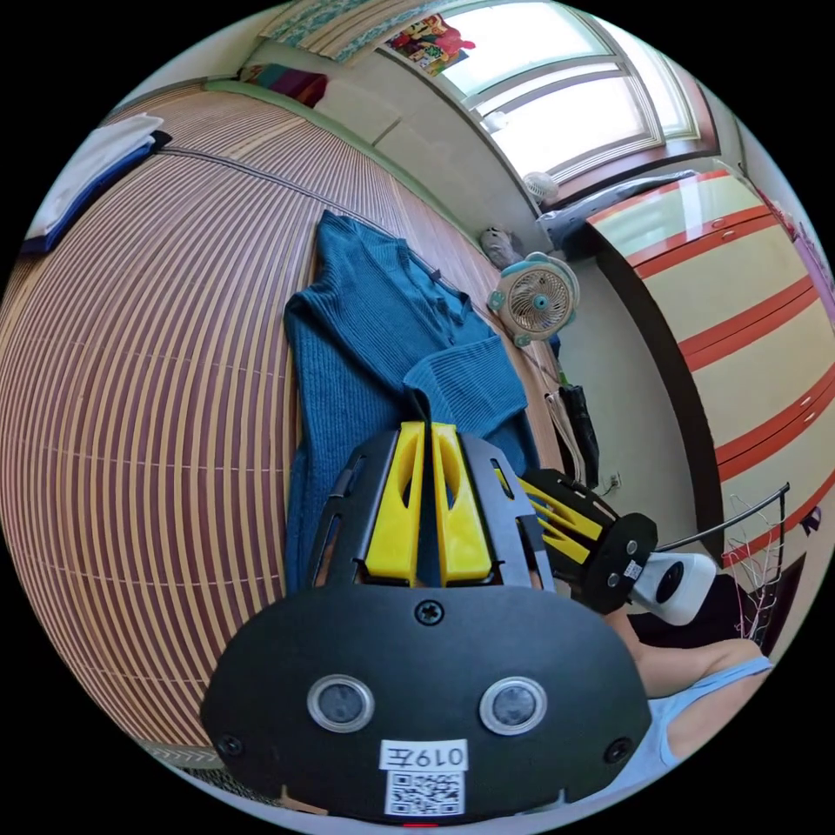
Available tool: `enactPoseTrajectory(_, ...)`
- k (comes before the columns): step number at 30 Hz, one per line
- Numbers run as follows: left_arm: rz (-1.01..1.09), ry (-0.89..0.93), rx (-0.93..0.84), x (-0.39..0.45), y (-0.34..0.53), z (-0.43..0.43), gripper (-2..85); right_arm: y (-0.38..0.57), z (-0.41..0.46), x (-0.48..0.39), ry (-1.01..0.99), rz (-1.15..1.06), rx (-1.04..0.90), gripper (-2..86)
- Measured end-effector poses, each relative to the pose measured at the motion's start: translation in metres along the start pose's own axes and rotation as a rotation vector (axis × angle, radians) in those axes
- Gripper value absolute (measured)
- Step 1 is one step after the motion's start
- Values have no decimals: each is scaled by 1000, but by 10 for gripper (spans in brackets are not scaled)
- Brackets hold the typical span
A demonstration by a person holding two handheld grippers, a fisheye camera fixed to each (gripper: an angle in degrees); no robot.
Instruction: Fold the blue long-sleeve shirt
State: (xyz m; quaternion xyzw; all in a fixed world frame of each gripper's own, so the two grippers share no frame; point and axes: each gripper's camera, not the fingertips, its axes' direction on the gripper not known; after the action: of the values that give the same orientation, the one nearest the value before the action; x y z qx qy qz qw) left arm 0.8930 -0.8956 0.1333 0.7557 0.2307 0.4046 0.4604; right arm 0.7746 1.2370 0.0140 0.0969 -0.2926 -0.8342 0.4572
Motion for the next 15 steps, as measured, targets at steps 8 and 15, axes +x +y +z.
enactPoseTrajectory(8,5,1,-65,1,7,-37,17,-60,-33,8,-44,-169,-103,-5)
enactPoseTrajectory(15,72,-119,-83,9,18,-64,18,-94,-28,-8,-66,-194,-142,-4)
